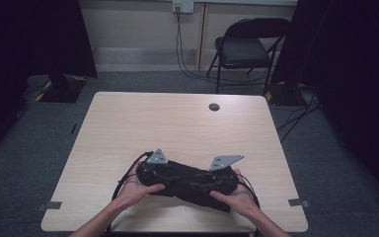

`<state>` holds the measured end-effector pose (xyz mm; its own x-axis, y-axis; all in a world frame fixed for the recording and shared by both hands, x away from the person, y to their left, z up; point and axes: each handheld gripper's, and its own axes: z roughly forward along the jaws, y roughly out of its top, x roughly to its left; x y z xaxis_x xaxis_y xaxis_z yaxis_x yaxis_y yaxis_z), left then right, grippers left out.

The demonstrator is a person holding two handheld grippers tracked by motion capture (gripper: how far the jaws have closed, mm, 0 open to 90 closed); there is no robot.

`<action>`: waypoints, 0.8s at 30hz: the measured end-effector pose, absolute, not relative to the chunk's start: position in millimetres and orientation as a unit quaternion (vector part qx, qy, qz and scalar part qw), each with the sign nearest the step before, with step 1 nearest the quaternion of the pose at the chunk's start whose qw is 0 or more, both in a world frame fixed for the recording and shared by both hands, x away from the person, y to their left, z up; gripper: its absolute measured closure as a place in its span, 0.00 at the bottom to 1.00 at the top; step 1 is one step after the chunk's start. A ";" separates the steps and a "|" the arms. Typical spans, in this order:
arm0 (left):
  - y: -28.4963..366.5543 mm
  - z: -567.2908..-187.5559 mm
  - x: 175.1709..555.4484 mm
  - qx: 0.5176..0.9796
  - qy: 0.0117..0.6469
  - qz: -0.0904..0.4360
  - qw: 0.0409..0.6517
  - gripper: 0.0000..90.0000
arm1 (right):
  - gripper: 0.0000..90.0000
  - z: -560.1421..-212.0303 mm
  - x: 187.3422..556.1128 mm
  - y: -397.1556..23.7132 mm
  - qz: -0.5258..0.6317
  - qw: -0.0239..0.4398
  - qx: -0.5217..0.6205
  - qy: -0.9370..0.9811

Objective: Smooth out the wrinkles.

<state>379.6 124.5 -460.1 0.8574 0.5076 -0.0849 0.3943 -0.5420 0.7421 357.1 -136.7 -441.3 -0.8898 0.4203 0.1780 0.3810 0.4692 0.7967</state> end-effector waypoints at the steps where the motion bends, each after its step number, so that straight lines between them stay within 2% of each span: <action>1: 124.4 -459.8 378.5 0.877 0.255 0.070 0.400 0.50 | 0.70 -436.6 359.8 -140.0 0.465 0.025 0.236 0.853; 5: 123.7 -464.1 374.1 0.880 0.246 0.081 0.399 0.50 | 0.74 -421.7 381.7 -152.3 0.488 0.066 0.275 0.826; 9: 125.1 -465.9 372.1 0.876 0.247 0.085 0.405 0.50 | 0.77 -428.9 394.0 -150.3 0.452 0.073 0.299 0.837; 12: 126.0 -467.2 371.1 0.872 0.254 0.083 0.410 0.50 | 0.77 -435.5 389.4 -148.9 0.434 0.075 0.297 0.847; 16: 129.1 -467.9 369.2 0.869 0.260 0.077 0.414 0.48 | 0.74 -442.8 365.5 -155.2 0.422 0.058 0.293 0.856; 17: 130.2 -467.5 367.6 0.869 0.261 0.077 0.413 0.48 | 0.68 -444.6 350.9 -160.9 0.420 0.063 0.297 0.855; 22: 133.4 -465.9 362.1 0.872 0.257 0.073 0.410 0.43 | 0.61 -450.5 332.0 -168.9 0.407 0.076 0.303 0.858; 24: 133.6 -464.9 357.5 0.873 0.256 0.075 0.409 0.43 | 0.50 -459.6 322.6 -177.7 0.406 0.075 0.323 0.851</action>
<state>357.5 133.6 -464.9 0.8580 0.5078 -0.0774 0.3846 -0.5352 0.7521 322.6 -177.7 -459.6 -0.7797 0.6113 0.1353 0.4900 0.4612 0.7397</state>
